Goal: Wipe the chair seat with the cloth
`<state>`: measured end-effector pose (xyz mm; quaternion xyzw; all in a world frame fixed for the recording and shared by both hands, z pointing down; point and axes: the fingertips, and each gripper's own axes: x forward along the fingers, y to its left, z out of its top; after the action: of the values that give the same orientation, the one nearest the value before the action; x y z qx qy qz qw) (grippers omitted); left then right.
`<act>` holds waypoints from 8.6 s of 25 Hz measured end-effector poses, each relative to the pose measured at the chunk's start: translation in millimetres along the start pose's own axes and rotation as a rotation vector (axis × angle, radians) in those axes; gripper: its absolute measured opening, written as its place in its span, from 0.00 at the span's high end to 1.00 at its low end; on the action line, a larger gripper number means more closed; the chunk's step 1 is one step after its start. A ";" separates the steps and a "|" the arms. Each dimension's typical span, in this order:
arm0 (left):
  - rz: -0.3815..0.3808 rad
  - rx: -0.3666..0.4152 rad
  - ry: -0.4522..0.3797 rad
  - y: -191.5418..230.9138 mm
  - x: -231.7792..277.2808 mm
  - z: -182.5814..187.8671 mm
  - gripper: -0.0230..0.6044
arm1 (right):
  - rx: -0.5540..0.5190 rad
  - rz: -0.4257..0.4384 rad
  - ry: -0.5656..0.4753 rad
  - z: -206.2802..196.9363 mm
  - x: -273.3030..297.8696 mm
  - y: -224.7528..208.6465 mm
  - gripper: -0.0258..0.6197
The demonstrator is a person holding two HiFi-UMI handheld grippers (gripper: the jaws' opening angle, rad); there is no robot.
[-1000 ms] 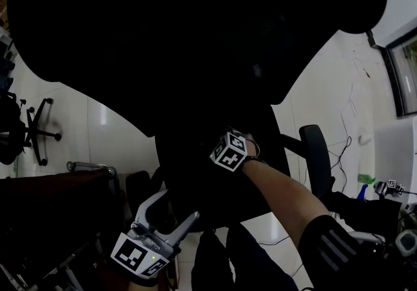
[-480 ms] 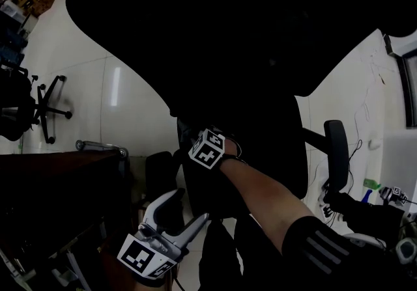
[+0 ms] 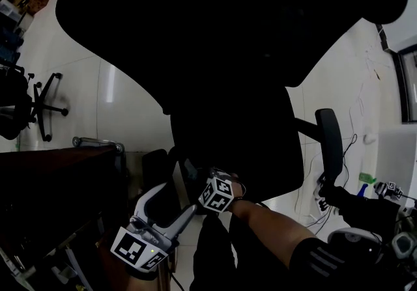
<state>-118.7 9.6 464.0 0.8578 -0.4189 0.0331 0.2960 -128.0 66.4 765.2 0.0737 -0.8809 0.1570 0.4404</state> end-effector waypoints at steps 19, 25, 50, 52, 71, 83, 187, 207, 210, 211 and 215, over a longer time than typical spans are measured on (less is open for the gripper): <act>-0.080 -0.067 0.097 -49.1 25.6 -50.3 0.48 | -0.111 0.166 0.108 -118.3 -44.7 102.3 0.92; -0.093 -0.063 0.105 -60.7 36.7 -51.0 0.48 | -0.119 0.097 0.181 -168.6 -65.2 73.9 0.92; -0.175 -0.045 0.112 -100.9 87.0 -46.7 0.49 | 0.298 -0.362 0.122 -241.6 -231.6 -151.8 0.92; -0.171 -0.040 0.107 -97.7 89.0 -44.7 0.49 | 0.354 -0.405 0.048 -205.0 -220.0 -192.1 0.92; -0.093 -0.072 0.074 -56.3 89.1 -36.3 0.49 | 0.254 -0.492 0.119 -111.5 -165.3 -364.1 0.91; -0.147 -0.054 0.086 -74.2 87.7 -33.9 0.49 | 0.314 -0.410 0.147 -242.0 -210.5 -189.6 0.91; -0.137 -0.045 0.057 -61.7 14.0 -34.6 0.49 | 0.161 -0.220 0.189 -165.5 -145.1 -101.9 0.92; -0.156 -0.036 0.086 -65.7 4.7 -47.8 0.49 | 0.078 -0.048 0.332 -235.5 -115.2 -4.7 0.92; -0.159 -0.030 0.095 -67.0 5.0 -47.6 0.49 | 0.075 -0.089 0.392 -268.7 -148.2 -30.7 0.92; -0.159 -0.028 0.098 -67.0 4.5 -47.6 0.49 | 0.086 -0.108 0.408 -276.3 -157.4 -39.3 0.92; -0.168 -0.023 0.103 -71.5 2.3 -46.6 0.49 | 0.141 -0.193 0.469 -298.8 -186.8 -66.4 0.92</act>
<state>-55.5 66.8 468.7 0.8836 -0.3302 0.0472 0.3286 227.0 104.5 798.2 0.1494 -0.7306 0.1879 0.6392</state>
